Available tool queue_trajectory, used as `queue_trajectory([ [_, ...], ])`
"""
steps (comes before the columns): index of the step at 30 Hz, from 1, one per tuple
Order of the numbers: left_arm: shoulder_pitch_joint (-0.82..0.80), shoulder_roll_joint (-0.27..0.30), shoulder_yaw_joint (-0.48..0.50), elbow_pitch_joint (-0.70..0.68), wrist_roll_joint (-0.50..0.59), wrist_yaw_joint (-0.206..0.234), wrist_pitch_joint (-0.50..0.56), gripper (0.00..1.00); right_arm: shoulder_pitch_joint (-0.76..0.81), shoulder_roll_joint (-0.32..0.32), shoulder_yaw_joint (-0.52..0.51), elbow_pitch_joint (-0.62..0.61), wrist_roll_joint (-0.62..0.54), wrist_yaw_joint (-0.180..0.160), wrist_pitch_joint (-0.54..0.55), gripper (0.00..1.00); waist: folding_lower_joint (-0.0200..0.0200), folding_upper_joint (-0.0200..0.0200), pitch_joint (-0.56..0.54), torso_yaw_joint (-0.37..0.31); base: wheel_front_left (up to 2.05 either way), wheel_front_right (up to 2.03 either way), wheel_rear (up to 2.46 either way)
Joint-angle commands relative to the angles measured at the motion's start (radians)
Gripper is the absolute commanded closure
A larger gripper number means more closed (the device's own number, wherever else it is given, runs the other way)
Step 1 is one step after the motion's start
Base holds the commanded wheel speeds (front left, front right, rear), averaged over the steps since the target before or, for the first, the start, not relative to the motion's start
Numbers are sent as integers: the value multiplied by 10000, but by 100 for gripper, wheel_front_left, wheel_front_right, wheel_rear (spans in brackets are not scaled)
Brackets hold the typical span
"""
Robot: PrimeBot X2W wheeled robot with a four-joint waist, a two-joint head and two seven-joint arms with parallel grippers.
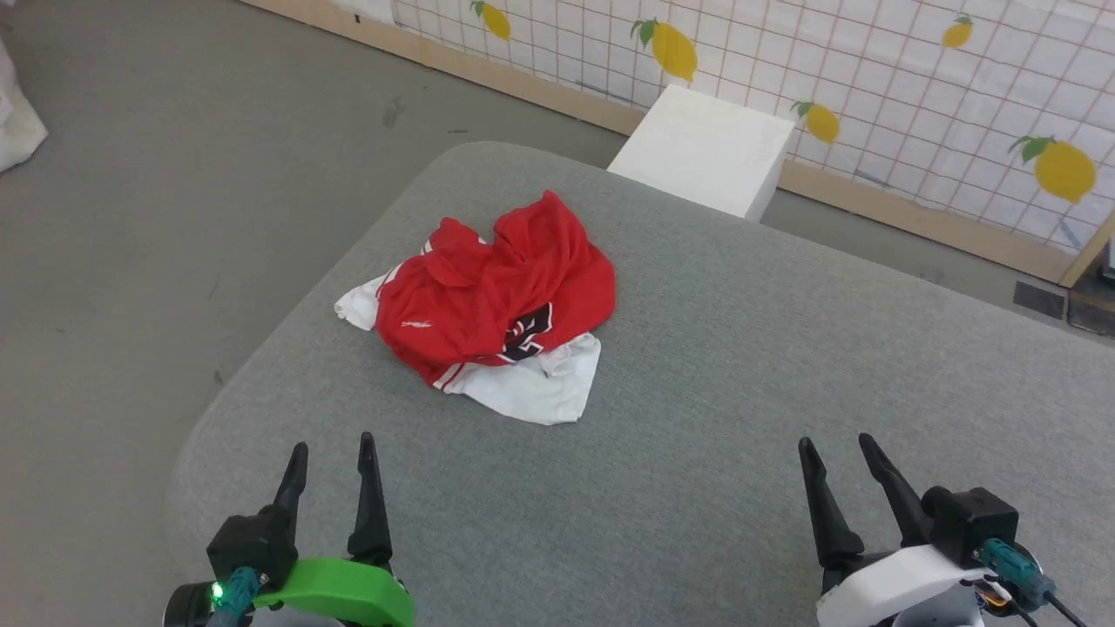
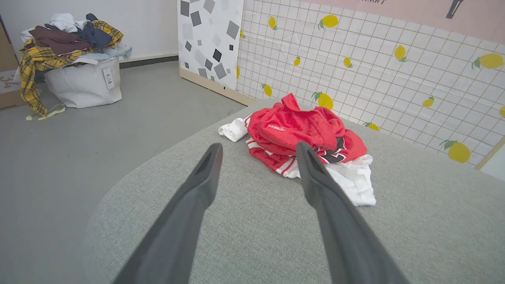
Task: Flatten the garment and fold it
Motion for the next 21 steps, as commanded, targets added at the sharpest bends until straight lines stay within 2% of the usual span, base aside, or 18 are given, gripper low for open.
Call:
queue_trajectory([
  [1,164,-43,-30,38,-119,73,-96,0,111,1,1,61,65,-13,-105,0,0,-1,11,118,0,0,0],
  [21,260,-51,-144,107,-450,233,-529,0,252,1,-236,-186,-361,-15,-129,0,0,-1,13,1011,0,0,0],
])
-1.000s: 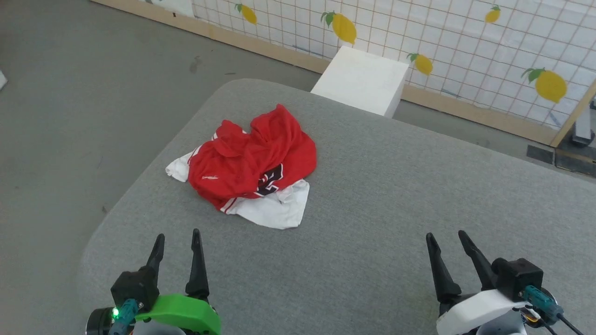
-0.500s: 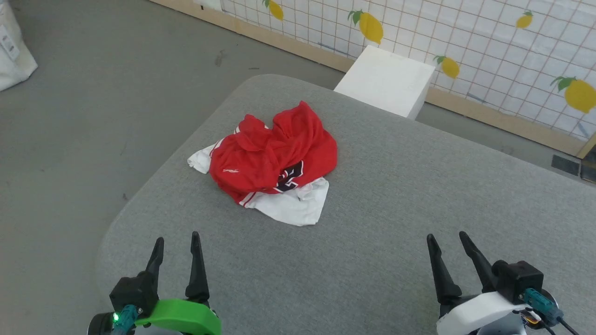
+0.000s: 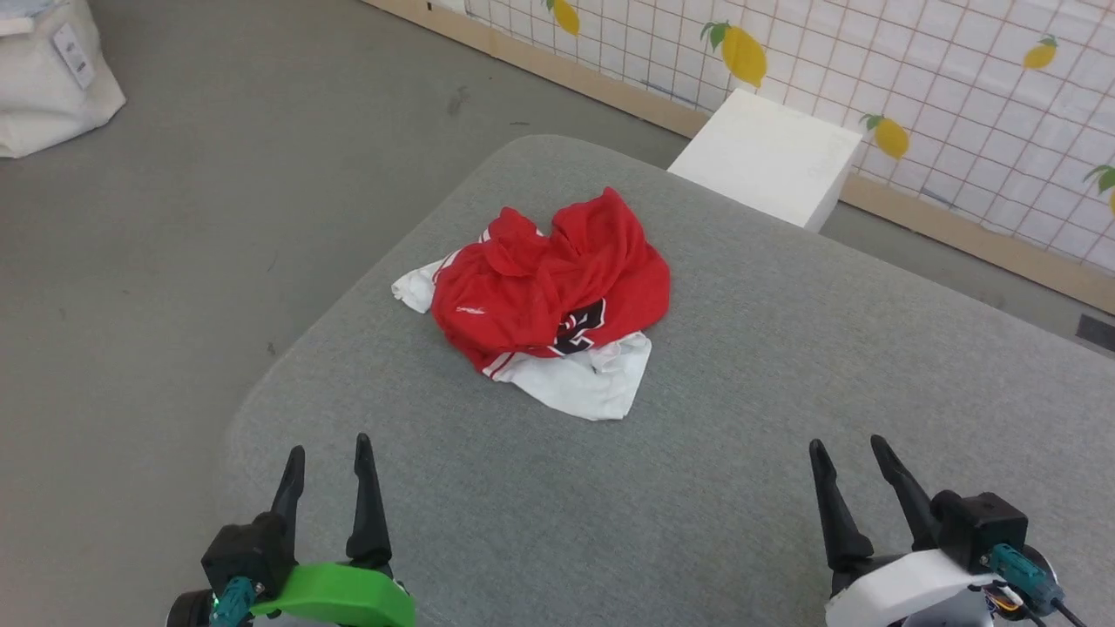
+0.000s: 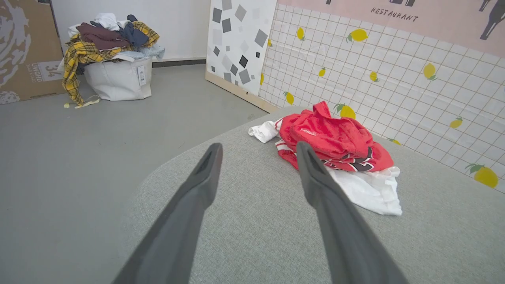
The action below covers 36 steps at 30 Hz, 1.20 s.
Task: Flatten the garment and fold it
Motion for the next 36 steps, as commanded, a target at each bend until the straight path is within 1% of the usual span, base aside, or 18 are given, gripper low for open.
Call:
queue_trajectory([
  [1,217,-51,-37,19,-68,56,-91,0,115,-2,-27,-83,-65,-15,-62,0,0,0,7,47,0,0,0],
  [7,14,-51,-105,33,-209,-62,-91,0,123,-2,-28,-364,-86,-15,65,0,0,0,158,-61,0,0,0],
  [9,-277,-51,-114,152,-285,-216,-91,0,67,-2,-3,-458,-127,-15,147,0,0,0,281,-151,0,0,0],
  [13,-1292,3,-177,715,-538,-728,-21,0,-81,-2,63,-722,-274,-15,354,0,0,0,641,-429,0,0,0],
  [17,-3126,202,-155,1668,-964,-1216,770,0,-301,-2,120,-1117,-514,-15,602,0,0,0,1192,-931,0,0,0],
  [20,-4761,351,-83,2814,-1449,-1452,1917,0,-511,-2,39,-1434,-694,-15,775,0,0,0,1719,-1390,0,0,0],
  [23,-6111,488,13,4074,-1863,-1467,3316,0,-631,-2,-38,-1690,-887,-15,968,0,0,0,2219,-1886,0,0,0],
  [26,-7263,479,148,5222,-2299,-1283,4661,0,-658,-2,-214,-1990,-1105,-15,1165,0,0,0,2706,-2307,0,0,0],
  [29,-7950,469,42,6233,-2526,-1207,5920,0,-654,-2,-513,-2154,-1053,-15,1300,0,0,0,3035,-2611,0,0,0],
  [30,-8112,459,4,6558,-2553,-1100,6284,0,-632,-2,-689,-2215,-1015,-15,1306,0,0,0,3115,-2692,0,0,0],
  [33,-8342,579,-210,7235,-2321,-794,6781,0,-607,-2,-1001,-2366,-939,-15,1324,0,0,0,3335,-2911,0,0,0],
  [36,-8279,593,-323,7775,-2227,-607,6970,0,-610,-2,-1122,-2432,-914,-15,1324,0,0,0,3439,-3032,0,0,0],
])
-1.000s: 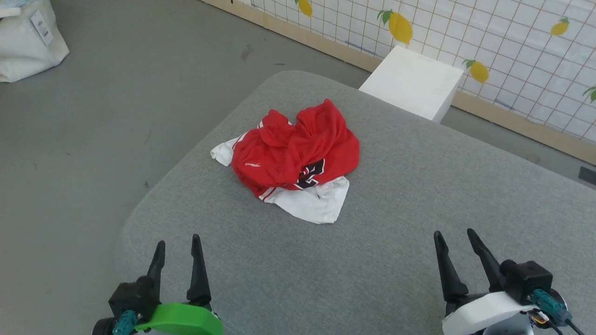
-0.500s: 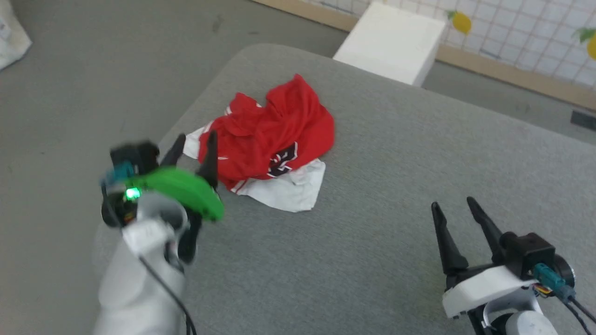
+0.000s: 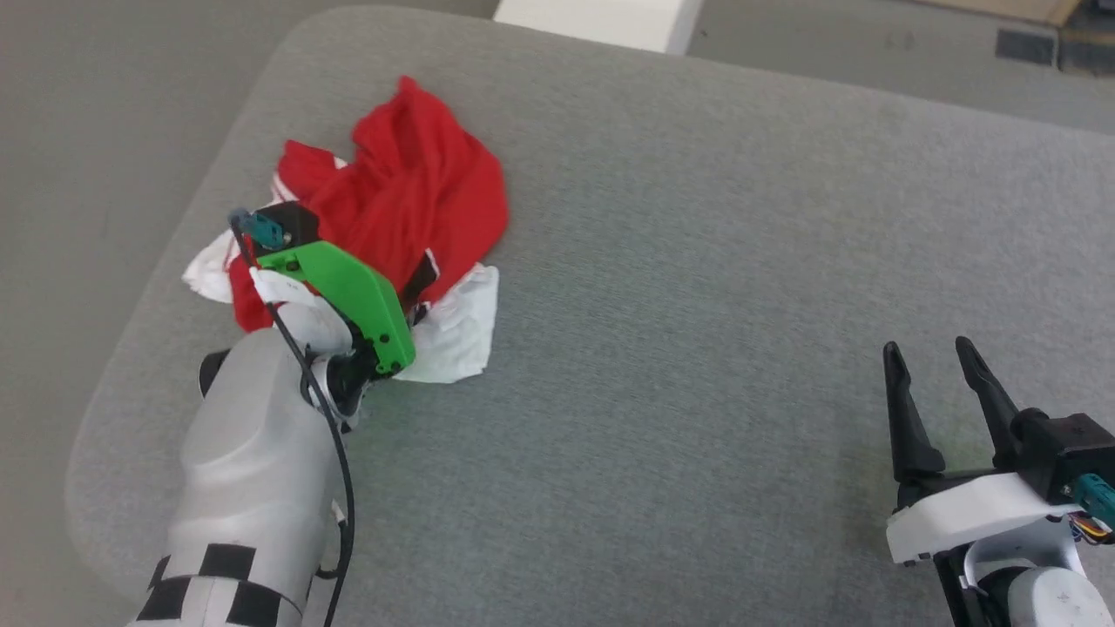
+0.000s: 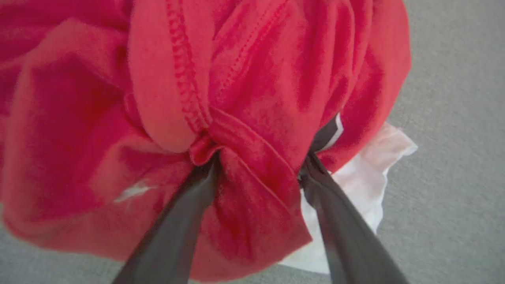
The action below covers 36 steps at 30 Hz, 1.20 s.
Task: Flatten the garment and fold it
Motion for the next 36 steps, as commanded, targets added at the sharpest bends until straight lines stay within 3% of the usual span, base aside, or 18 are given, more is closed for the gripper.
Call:
queue_trajectory([
  [1,11,60,-95,234,147,133,46,0,-60,-2,-46,-74,60,-15,6,0,-1,0,522,-529,0,0,0],
  [2,49,82,-115,349,192,200,-20,0,-66,-2,-63,-82,65,-15,0,0,-1,0,536,-538,0,0,0],
  [3,73,112,-107,441,235,294,-204,37,-87,-2,-70,-77,72,-15,-5,0,-1,0,536,-552,0,0,0],
  [4,73,150,-121,444,296,319,-447,100,-116,-2,-59,-54,93,-15,-17,0,-1,0,512,-568,0,0,0],
  [8,-167,171,42,317,207,198,-1458,100,-184,-2,32,192,372,-15,-140,0,-1,0,219,-531,0,0,0],
  [14,-1238,379,-244,-297,341,-675,-2277,100,-224,-2,403,851,861,-15,-519,0,-1,0,-591,-602,0,0,0],
  [19,-2421,582,-967,-1430,551,-1329,-3097,100,-285,-2,738,1484,1207,-15,-919,0,-1,0,-1452,-1053,0,0,0],
  [22,-2934,586,-1458,-2140,361,-1425,-3394,100,-253,-2,771,1786,1385,-15,-1116,0,-1,0,-1846,-1395,0,0,0],
  [28,-2910,215,-2931,-3612,-1010,-1444,-3408,100,-62,-2,394,2314,1593,-15,-1392,0,-1,0,-2350,-2006,0,0,0],
  [36,-289,122,-5626,-4078,-2237,-1446,-3103,100,48,-2,60,2522,1480,-15,-1479,0,-1,0,-2465,-2740,0,0,0],
])
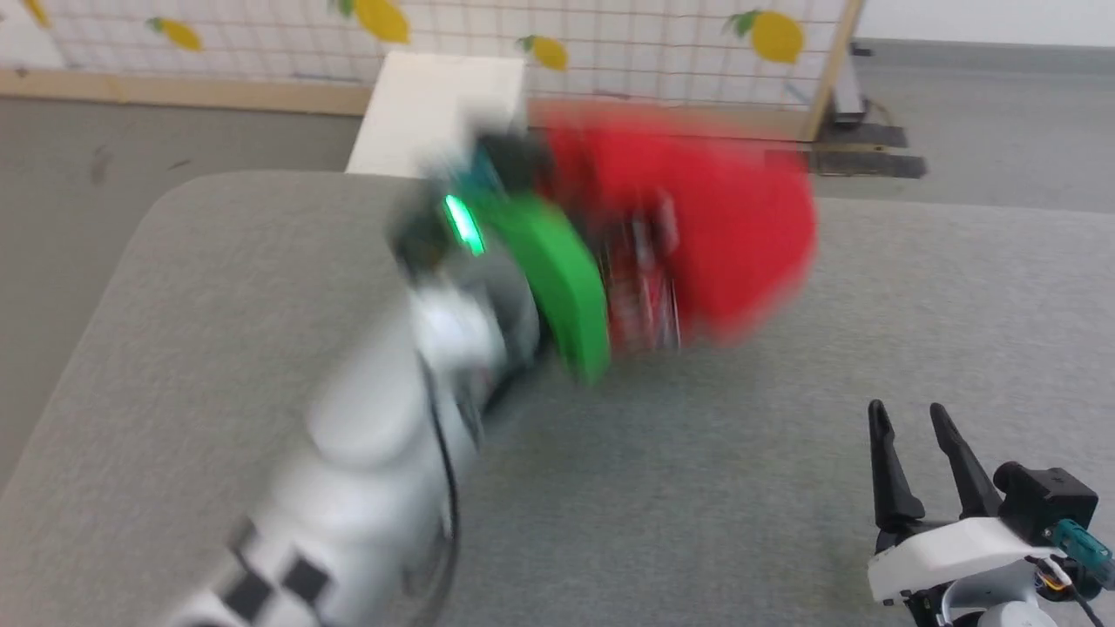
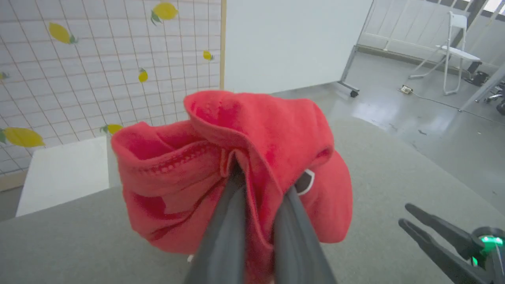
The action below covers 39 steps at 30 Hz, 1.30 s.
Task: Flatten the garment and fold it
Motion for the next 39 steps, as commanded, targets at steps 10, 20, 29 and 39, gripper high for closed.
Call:
queue_trajectory([
  [10,3687,716,-3583,607,-2161,-66,3711,100,164,-4,-333,132,-181,-15,-73,0,0,0,-360,-717,0,0,0],
  [20,4305,940,-1423,-1013,-4162,739,3028,0,366,-4,-322,153,-58,-15,-60,0,0,0,-699,-412,0,0,0],
  [29,4843,1624,1720,-2542,-3216,1296,-2219,0,106,-4,-47,273,141,-15,565,0,0,0,-780,-268,0,0,0],
  [39,6344,1629,3002,-3252,780,2293,-3880,0,-1329,-4,-93,431,-45,-15,3022,0,0,0,-15,141,0,0,0],
])
